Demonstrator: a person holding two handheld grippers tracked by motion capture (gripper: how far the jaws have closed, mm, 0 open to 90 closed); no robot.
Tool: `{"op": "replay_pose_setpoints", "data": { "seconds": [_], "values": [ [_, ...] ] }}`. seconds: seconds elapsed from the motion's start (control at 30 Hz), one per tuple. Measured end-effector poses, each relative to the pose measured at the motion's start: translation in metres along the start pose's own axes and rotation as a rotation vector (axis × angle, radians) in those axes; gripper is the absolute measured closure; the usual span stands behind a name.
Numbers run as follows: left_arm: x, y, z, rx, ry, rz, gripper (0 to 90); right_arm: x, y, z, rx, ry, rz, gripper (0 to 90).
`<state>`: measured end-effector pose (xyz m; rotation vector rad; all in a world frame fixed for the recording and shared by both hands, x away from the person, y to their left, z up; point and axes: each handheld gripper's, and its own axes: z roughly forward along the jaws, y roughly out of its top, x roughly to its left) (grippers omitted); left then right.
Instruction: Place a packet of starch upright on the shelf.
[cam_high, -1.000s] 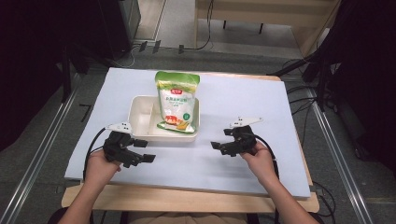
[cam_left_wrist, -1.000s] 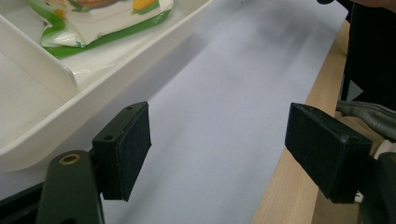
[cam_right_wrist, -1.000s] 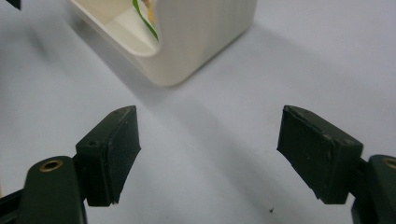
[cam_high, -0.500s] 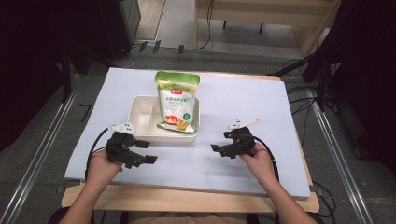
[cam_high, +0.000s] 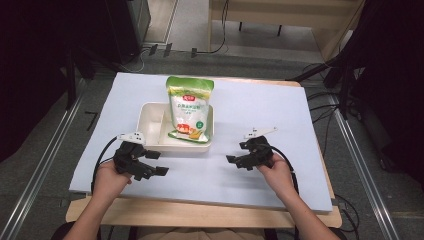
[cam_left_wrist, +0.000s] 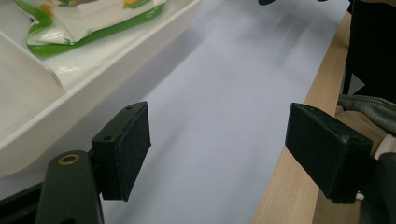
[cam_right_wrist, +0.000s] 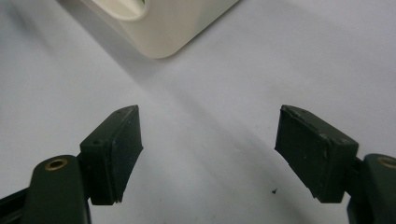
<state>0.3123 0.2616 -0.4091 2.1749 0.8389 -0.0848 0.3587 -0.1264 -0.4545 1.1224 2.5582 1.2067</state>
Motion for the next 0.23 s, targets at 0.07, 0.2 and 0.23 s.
{"op": "replay_pose_setpoints", "data": {
  "seconds": [0.07, 0.2, 0.23],
  "values": [
    [0.0002, 0.0000, -0.0001, 0.000, -0.001, 0.000, 23.0, 0.0000, -0.0001, 0.0002, 0.001, 0.000, -0.001, 23.6],
    [0.0000, 0.0000, 0.0006, 0.000, 0.001, -0.003, 23.0, -0.0003, -0.0003, 0.0008, 0.004, 0.002, -0.007, 23.6],
    [0.0000, 0.0000, 0.0006, 0.000, 0.001, -0.003, 23.0, -0.0003, -0.0003, 0.0008, 0.004, 0.002, -0.007, 23.6]
  ]
}}
